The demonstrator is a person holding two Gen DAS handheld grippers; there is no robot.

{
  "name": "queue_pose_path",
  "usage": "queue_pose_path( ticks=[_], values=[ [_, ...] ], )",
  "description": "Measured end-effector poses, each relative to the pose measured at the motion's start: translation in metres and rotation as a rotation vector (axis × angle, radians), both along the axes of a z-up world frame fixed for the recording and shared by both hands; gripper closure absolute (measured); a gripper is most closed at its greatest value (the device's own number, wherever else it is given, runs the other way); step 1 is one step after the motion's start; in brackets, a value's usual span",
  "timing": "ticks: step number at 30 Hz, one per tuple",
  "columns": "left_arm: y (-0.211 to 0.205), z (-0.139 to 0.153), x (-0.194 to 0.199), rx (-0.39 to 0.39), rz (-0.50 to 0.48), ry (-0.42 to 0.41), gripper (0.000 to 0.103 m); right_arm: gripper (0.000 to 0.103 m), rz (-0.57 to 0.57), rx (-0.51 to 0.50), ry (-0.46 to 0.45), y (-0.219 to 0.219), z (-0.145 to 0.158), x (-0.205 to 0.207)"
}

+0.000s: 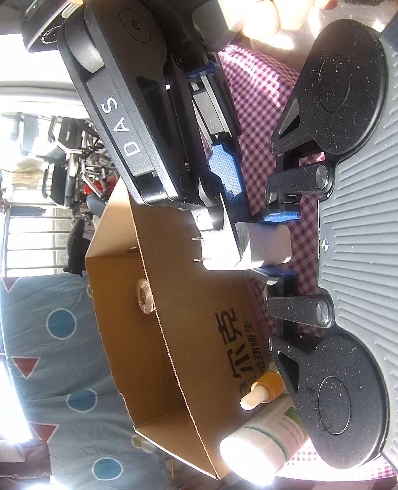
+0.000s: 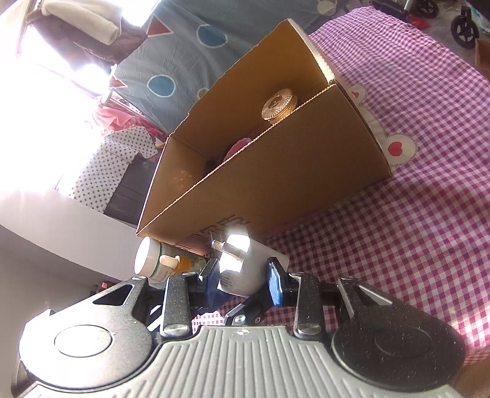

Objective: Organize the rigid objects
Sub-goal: 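Carry the white charger into the box and release it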

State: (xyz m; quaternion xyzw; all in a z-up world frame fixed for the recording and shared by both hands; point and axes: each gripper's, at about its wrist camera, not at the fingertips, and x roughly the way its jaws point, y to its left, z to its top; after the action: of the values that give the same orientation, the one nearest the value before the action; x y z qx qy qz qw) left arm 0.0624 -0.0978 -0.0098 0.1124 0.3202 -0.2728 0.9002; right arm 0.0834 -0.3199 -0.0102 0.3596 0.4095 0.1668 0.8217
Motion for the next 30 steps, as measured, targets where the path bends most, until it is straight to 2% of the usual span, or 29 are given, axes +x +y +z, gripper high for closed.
queue_pose_path(
  ticks=[8, 12, 16, 18, 22, 30],
  values=[
    [0.01, 0.061, 0.004, -0.049, 0.032, -0.091, 0.076, 0.066, 0.041, -0.074, -0.152, 0.015, 0.074, 0.004],
    [0.012, 0.087, 0.022, -0.067, 0.059, -0.12, 0.076, 0.066, 0.072, -0.106, -0.208, 0.02, 0.106, 0.025],
    [0.012, 0.101, 0.052, -0.07, 0.086, -0.105, 0.076, 0.066, 0.104, -0.116, -0.212, 0.022, 0.122, 0.059],
    [0.011, 0.101, 0.068, -0.067, 0.102, -0.07, 0.076, 0.066, 0.121, -0.118, -0.186, 0.027, 0.121, 0.08],
    [0.013, 0.086, 0.103, -0.067, 0.13, 0.066, 0.076, 0.066, 0.155, -0.13, -0.099, 0.029, 0.106, 0.123],
    [0.002, 0.039, 0.151, -0.003, 0.168, 0.315, 0.076, 0.066, 0.202, -0.123, 0.135, 0.023, 0.043, 0.182]
  ],
)
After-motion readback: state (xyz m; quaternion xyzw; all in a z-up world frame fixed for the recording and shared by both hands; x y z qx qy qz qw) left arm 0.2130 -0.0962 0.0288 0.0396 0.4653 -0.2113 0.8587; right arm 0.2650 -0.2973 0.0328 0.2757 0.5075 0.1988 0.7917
